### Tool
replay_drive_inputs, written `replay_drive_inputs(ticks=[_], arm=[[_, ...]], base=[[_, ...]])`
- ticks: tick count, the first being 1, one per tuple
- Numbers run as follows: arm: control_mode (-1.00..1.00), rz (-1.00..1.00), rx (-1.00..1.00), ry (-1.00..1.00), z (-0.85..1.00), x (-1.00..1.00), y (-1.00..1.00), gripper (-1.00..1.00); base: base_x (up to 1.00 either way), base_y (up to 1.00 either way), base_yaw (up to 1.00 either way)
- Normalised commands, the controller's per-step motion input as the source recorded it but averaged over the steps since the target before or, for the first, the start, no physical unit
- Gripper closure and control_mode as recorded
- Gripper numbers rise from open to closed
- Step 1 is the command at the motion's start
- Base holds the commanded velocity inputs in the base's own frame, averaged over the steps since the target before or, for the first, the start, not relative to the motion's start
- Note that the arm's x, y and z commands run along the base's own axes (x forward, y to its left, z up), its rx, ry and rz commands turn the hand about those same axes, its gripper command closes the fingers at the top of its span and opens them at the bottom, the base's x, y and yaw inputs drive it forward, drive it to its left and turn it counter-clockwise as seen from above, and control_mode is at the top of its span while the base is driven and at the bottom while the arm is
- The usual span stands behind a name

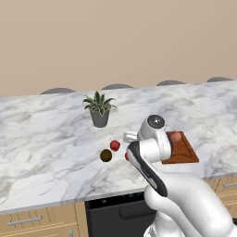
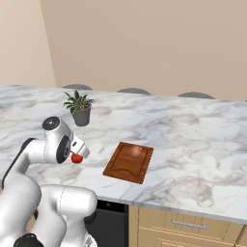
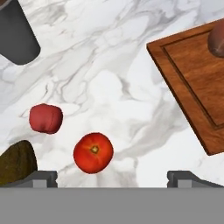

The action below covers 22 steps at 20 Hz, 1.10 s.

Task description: Place the avocado, onion, tomato, and bell pepper on the cutting board.

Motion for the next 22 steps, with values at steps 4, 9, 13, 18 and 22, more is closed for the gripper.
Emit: replay_drive_inputs(ticks=[4,9,13,18,22], arm=[[-1.00,0.00,0.01,0.05,-0.16,0.15,0.14,-1.00],[-1.00,0.01,0.02,0.06,-0.26,0.05,0.17,-1.00],[-1.00,0.02,0.00,0.04,-0.30,0.01,0.12,-1.00],[-1.00,0.02,0.00,0.02,-0.27,0.02,0.04,-1.00],[-1.00,0.02,0.00,0.00,-0.19,0.10,0.00,-1.00]], base=[[0.00,0.00,0.00],[0.00,0.00,0.00],[0.00,0.00,0.00],[0.00,0.00,0.00],[0.00,0.00,0.00]])
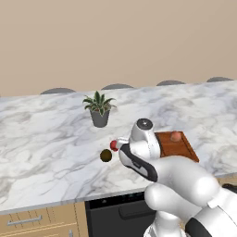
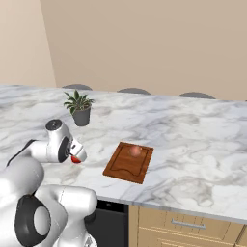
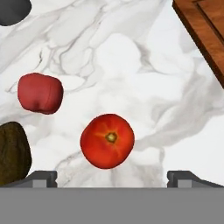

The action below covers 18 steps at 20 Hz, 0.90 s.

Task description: Place the avocado, onion, tomato, and bell pepper on the cutting board.

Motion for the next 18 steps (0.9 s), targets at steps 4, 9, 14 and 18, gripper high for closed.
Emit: replay_drive_inputs(ticks=[4,9,14,18], arm=[[-1.00,0.00,0.00,0.00,-0.16,0.26,0.00,-1.00],[-1.00,0.00,-0.02,0.00,-0.24,0.25,0.00,-1.00],[-1.00,0.01,-0.05,0.07,-0.45,0.18,0.00,-1.00],[-1.00,0.01,-0.03,0.03,-0.32,0.19,0.00,-1.00]], base=[[0.00,0.00,0.00],[0.00,0.00,0.00],[0.00,0.00,0.00],[0.00,0.00,0.00]])
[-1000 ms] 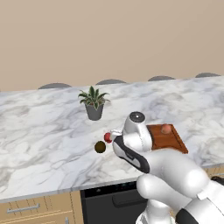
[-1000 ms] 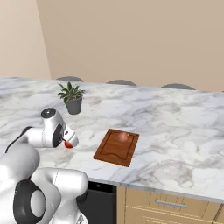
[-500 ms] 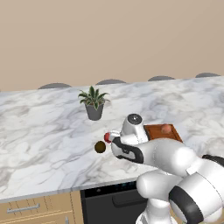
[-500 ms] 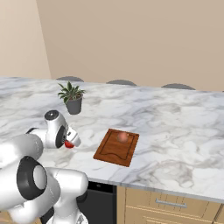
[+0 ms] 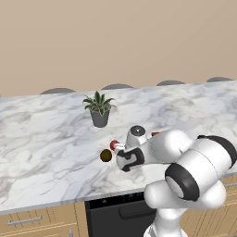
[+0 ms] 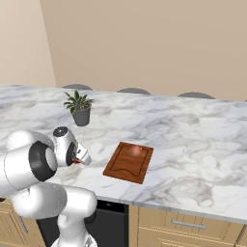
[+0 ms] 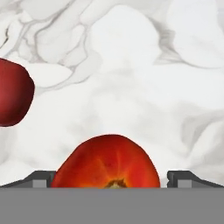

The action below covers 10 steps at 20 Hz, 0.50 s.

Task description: Place the avocado, onion, tomato, and bell pepper on the cutting board.

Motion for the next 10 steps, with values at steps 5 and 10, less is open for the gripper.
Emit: replay_drive_inputs(ticks=[5,10], arm=[[-1.00,0.00,0.00,0.01,-0.11,0.08,0.03,1.00],[-1.00,-0.03,0.03,-0.01,0.21,0.06,0.00,1.00]], base=[[0.00,0.00,0.00],[0.00,0.00,0.00]])
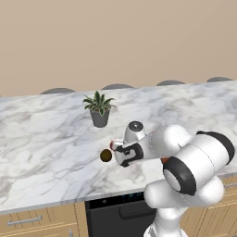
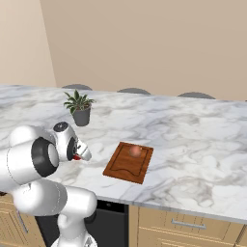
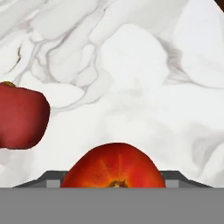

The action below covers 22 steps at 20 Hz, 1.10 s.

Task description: Place the avocado, onion, tomato, and bell pepper on the cutting board.

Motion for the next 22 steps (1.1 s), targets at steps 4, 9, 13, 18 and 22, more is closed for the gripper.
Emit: replay_drive_inputs(ticks=[4,9,13,18,22], arm=[[-1.00,-0.14,0.07,0.00,0.55,-0.03,-0.26,1.00],[-1.00,-0.19,0.09,0.00,0.53,-0.09,-0.68,1.00],[-1.00,-0.22,0.07,0.00,0.49,-0.01,-0.72,1.00],[-1.00,-0.21,0.01,0.00,0.13,0.15,-0.65,1.00],[-1.00,-0.16,0.01,0.02,-0.01,0.23,-0.64,1.00]], base=[[0.00,0.00,0.00],[0.00,0.00,0.00],[0.00,0.00,0.00],[0.00,0.00,0.00],[0.00,0.00,0.00]])
